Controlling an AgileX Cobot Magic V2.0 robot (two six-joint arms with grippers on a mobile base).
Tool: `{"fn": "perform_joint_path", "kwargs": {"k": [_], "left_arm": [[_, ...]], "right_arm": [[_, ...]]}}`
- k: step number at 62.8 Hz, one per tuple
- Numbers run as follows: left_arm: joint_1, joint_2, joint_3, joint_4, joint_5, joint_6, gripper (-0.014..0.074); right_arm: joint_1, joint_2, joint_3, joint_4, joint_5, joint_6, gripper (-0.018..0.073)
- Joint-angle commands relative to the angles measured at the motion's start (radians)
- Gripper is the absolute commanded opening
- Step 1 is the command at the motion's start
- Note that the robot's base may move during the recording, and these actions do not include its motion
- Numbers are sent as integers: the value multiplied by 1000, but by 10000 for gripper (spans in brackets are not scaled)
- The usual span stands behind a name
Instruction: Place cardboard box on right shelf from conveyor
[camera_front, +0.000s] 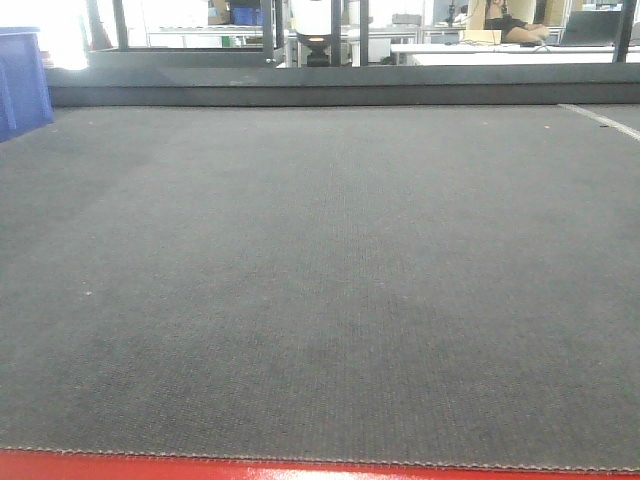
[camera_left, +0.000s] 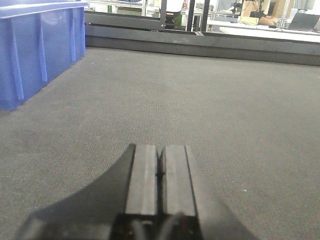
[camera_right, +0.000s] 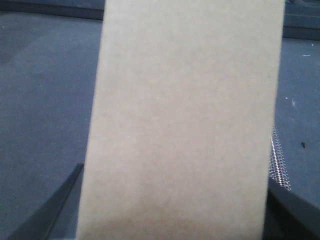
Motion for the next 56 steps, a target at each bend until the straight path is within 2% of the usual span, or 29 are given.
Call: {"fn": "perform_joint_path", "kwargs": {"k": [1, 56], "left_arm": [[-4, -12, -3, -7, -91, -5, -119], [-6, -12, -3, -7, -91, -5, -119]], "right_arm": [[-6, 15, -25, -26, -98, -11, 120], [-6, 15, -25, -26, -98, -11, 120]]}}
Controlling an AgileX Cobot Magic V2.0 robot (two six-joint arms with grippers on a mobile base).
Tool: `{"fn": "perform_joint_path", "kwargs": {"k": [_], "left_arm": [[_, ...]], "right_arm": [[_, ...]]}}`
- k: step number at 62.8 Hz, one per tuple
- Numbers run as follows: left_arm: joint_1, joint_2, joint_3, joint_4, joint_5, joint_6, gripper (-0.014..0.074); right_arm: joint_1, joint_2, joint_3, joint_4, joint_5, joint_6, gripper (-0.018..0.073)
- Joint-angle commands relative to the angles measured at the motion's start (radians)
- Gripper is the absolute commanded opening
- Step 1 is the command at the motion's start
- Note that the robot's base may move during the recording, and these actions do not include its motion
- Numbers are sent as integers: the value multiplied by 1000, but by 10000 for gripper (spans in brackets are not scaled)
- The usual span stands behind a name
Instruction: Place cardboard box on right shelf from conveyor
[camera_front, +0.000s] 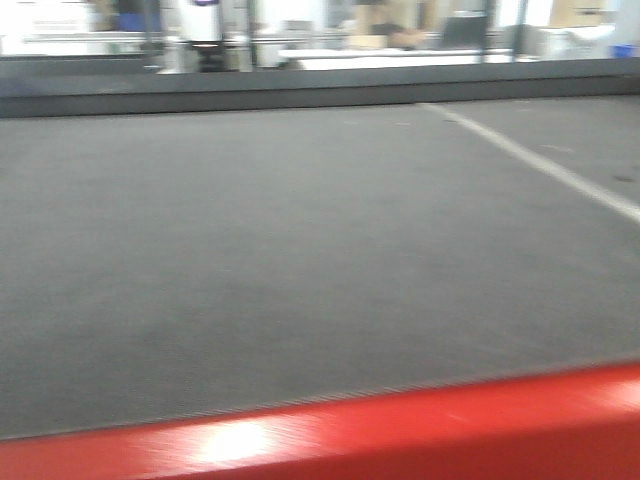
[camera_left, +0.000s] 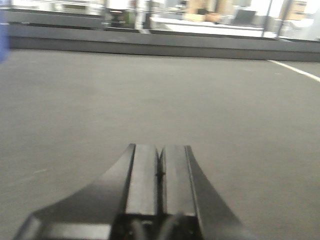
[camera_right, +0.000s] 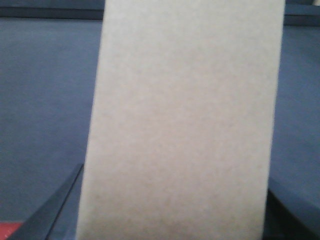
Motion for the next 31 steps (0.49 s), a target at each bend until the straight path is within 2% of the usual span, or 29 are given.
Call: {"fn": "perform_joint_path", "kwargs": {"k": [1, 31], "left_arm": [[-6, -12, -3, -7, -91, -5, -119], [-6, -12, -3, -7, -91, -5, -119]], "right_arm": [[-6, 15, -25, -26, -98, -9, 120], [-6, 15, -25, -26, -98, -9, 120]]}}
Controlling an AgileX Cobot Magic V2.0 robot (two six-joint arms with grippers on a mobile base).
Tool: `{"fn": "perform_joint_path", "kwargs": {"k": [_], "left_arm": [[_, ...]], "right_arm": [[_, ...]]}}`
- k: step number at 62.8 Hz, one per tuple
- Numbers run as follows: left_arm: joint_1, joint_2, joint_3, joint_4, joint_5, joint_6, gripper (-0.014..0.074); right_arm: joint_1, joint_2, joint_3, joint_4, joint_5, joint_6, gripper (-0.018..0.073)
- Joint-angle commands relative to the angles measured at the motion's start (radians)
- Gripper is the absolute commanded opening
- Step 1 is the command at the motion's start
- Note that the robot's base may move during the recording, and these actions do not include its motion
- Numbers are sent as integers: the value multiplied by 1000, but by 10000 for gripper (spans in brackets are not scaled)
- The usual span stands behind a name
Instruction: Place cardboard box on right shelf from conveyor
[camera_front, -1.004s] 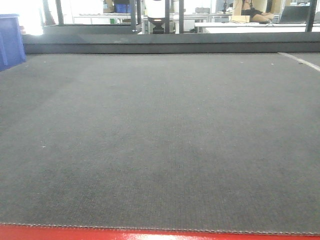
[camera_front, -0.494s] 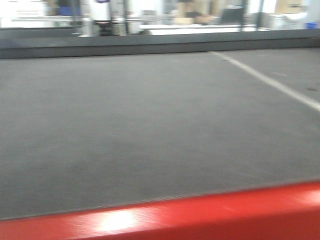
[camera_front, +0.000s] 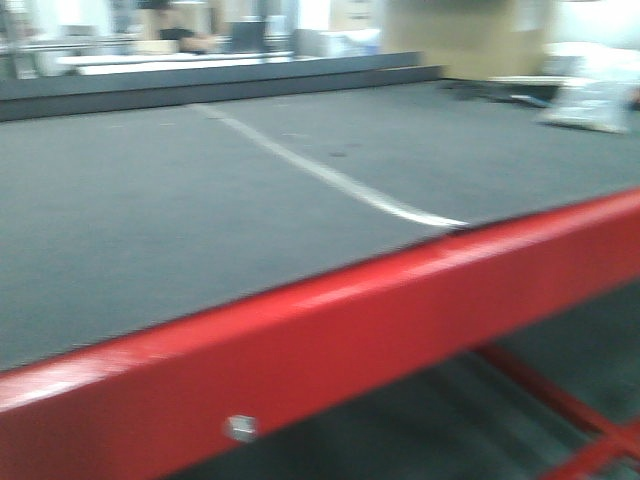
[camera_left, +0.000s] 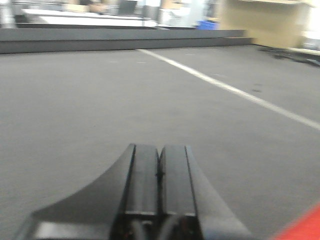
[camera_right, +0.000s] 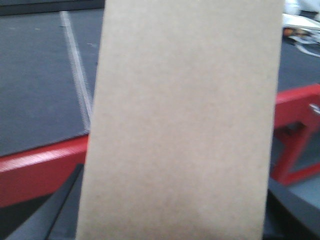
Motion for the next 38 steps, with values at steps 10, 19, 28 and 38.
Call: {"fn": "perform_joint_path", "kwargs": {"k": [10, 19, 28, 38], "left_arm": [[-6, -12, -3, -7, -91, -5, -119], [-6, -12, -3, -7, -91, -5, -119], [-6, -12, -3, -7, -91, -5, -119], [1, -12, -3, -7, -91, -5, -119]], "right_arm": [[-6, 15, -25, -26, -98, -9, 120], [-6, 15, -25, -26, -98, -9, 120], [-6, 15, -25, -26, -98, -9, 120], [-6, 15, -25, -26, -98, -9, 120]]}}
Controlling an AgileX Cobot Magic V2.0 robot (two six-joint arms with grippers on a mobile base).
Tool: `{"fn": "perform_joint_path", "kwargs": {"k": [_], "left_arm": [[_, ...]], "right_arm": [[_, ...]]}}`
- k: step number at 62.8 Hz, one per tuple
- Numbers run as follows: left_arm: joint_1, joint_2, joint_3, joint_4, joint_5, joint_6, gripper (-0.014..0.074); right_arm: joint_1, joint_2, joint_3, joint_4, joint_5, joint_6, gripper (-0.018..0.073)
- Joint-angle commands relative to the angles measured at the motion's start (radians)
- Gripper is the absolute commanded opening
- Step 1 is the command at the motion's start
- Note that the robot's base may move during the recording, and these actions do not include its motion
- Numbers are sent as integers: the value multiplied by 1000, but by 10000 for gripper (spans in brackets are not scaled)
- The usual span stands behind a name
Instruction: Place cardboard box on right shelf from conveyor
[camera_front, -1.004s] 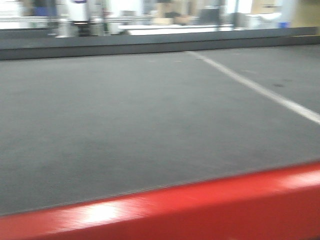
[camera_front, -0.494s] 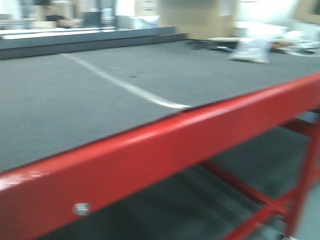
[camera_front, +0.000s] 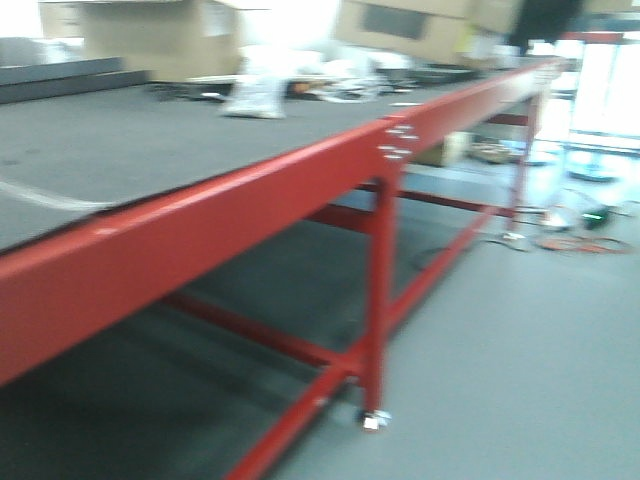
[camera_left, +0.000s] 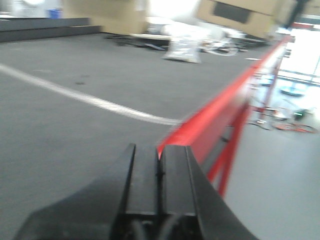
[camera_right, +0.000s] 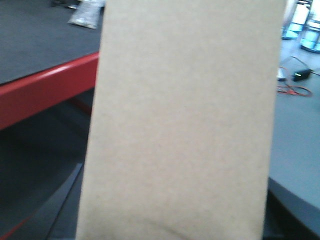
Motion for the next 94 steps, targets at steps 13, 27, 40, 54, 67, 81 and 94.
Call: {"fn": "perform_joint_path", "kwargs": {"k": [13, 27, 40, 54, 67, 81, 94], "left_arm": [[3, -12, -3, -7, -91, -5, -119], [30, -12, -3, -7, -91, -5, -119], [36, -12, -3, -7, -91, -5, -119], [20, -12, -3, -7, -91, -5, -119], [-78, -12, -2, -7, -91, -5, -119], [-117, -12, -2, -7, -91, -5, -119], [16, -12, -2, -7, -91, -5, -119]], "right_arm": [[-6, 15, -25, -26, -98, -6, 120], [-6, 15, -25, -26, -98, -6, 120], [-6, 15, -25, -26, -98, -6, 120], [-6, 15, -25, -26, -98, -6, 120], [-6, 15, -25, -26, -98, -6, 120], [-6, 15, -25, -26, -98, -6, 120], [-6, 15, -25, -26, -98, -6, 120]]}}
